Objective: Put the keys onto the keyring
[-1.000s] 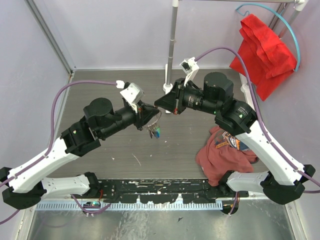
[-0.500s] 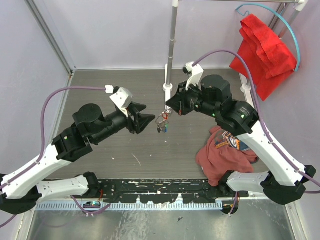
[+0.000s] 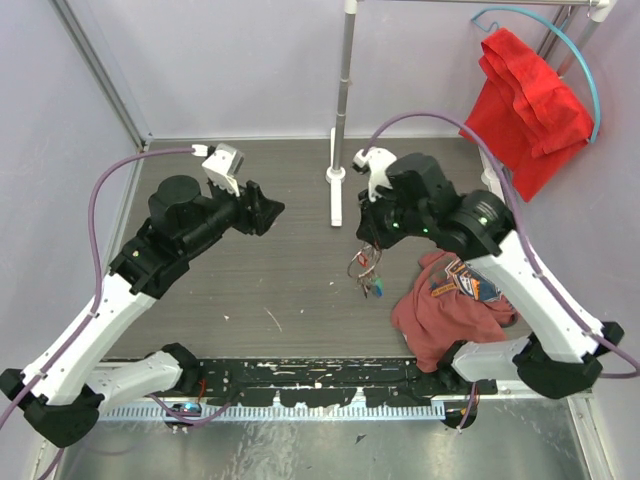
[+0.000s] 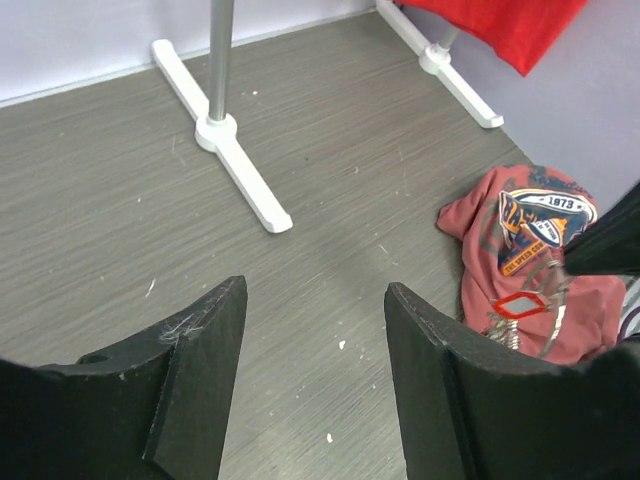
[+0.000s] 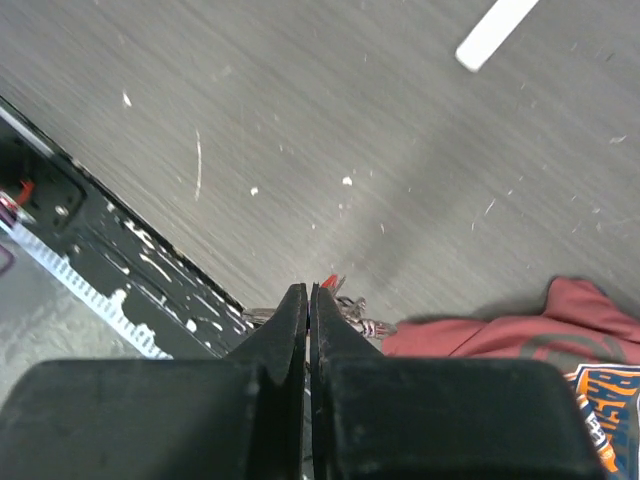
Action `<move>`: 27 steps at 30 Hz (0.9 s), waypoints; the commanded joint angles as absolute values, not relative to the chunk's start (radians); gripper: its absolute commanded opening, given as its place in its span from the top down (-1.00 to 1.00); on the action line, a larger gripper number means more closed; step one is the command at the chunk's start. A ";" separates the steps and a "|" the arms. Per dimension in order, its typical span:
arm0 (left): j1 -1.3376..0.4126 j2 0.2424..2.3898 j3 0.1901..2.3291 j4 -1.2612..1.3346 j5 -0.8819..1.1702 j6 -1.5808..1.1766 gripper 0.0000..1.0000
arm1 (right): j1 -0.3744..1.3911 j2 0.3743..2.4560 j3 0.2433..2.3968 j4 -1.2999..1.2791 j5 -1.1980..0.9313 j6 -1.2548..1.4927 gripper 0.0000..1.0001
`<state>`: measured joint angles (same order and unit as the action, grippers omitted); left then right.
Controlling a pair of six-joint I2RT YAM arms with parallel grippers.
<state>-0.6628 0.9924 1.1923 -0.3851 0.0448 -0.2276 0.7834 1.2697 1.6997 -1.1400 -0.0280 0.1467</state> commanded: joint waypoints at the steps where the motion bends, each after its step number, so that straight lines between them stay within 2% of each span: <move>1: -0.653 0.927 1.170 -0.408 -0.003 -0.233 -0.28 | 0.782 1.371 1.648 -1.160 -0.054 0.111 0.98; 10: -0.653 0.812 1.159 -0.468 -0.139 -0.192 -0.28 | 0.784 1.552 1.523 -0.928 -0.146 0.082 0.99; 17: -0.653 0.796 1.161 -0.495 -0.146 -0.198 -0.29 | 0.787 1.690 1.557 -0.802 -0.188 0.076 0.95; 21: -0.653 0.797 1.170 -0.513 -0.159 -0.199 -0.29 | 0.790 1.784 1.584 -0.725 -0.197 0.073 0.69; 24: -0.653 0.801 1.176 -0.538 -0.175 -0.203 -0.30 | 0.788 1.792 1.586 -0.648 -0.189 0.081 0.31; 27: -0.653 0.810 1.179 -0.564 -0.186 -0.204 -0.31 | 0.787 1.748 1.562 -0.563 -0.176 0.107 0.05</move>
<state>-0.6571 0.8047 1.1584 -0.5259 -0.1570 -0.2070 0.7845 1.8305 1.5406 -0.7368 -0.1764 0.0887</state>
